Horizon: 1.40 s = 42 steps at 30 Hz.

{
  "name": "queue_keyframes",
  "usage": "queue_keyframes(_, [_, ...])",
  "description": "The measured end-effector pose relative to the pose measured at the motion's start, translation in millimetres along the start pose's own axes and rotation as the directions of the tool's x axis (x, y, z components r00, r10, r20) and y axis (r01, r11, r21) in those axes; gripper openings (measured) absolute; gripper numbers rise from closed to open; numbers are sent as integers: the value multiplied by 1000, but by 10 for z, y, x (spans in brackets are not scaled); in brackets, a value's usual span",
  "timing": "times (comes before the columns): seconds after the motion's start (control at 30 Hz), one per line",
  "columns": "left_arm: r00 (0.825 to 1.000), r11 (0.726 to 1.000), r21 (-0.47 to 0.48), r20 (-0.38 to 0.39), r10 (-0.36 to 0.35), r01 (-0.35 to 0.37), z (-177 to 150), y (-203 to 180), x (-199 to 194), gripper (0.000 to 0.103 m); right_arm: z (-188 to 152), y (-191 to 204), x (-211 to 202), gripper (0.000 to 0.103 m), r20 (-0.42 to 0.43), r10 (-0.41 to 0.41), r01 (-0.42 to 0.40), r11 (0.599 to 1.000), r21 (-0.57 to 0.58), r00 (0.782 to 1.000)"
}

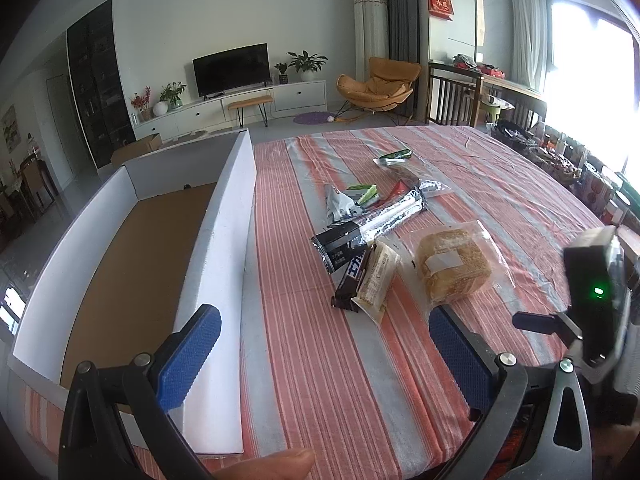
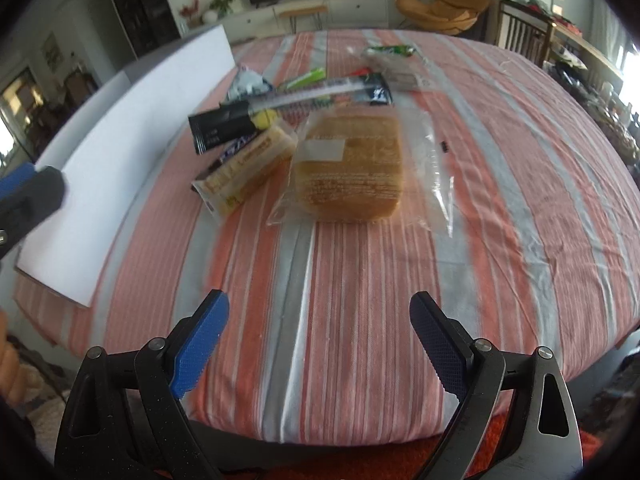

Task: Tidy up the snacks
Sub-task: 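Move both tools toward the snack pile, right tool over the cream wafer bar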

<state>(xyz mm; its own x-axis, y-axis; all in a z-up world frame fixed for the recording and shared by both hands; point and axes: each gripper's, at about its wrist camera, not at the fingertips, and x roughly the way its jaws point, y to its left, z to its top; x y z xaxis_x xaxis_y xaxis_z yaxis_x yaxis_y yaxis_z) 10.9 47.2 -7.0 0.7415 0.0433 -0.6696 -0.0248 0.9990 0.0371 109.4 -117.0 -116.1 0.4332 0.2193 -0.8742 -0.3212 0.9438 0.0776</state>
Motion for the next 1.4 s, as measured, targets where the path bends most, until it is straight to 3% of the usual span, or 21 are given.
queue_keyframes(0.1, [1000, 1000, 2, -18, 6, -6, -38, 12, 31, 103, 280, -254, 180, 93, 6, -60, 59, 994, 97, 998])
queue_keyframes(0.2, [999, 1000, 16, -35, 4, -3, -56, -22, 56, 103, 461, -610, 175, 93, 51, -184, 167, 957, 239, 982])
queue_keyframes(0.3, [999, 999, 32, -50, 1, 0, -80, -51, 96, 103, 340, -849, -50, 94, 117, -199, 148, 927, 344, 973])
queue_keyframes(0.47, [991, 998, 55, -131, -18, 25, -190, -206, 405, 103, -3, -930, -141, 94, 152, -223, 154, 916, 371, 963])
queue_keyframes(0.67, [971, 988, 152, -239, 1, 36, -398, -505, 832, 103, -71, -1055, -101, 94, 138, -208, 129, 890, 437, 968])
queue_keyframes(0.9, [956, 988, 143, -293, -10, 55, -446, -556, 1020, 103, -80, -1053, -46, 95, 116, -223, 152, 887, 436, 968])
queue_keyframes(1.13, [943, 993, 53, -322, -87, 109, -431, -453, 1114, 103, -71, -1033, -27, 95, 102, -241, 177, 888, 424, 965])
queue_keyframes(1.4, [945, 992, 47, -313, -97, 117, -422, -440, 1147, 103, -50, -1006, 11, 95, 74, -259, 211, 895, 394, 963])
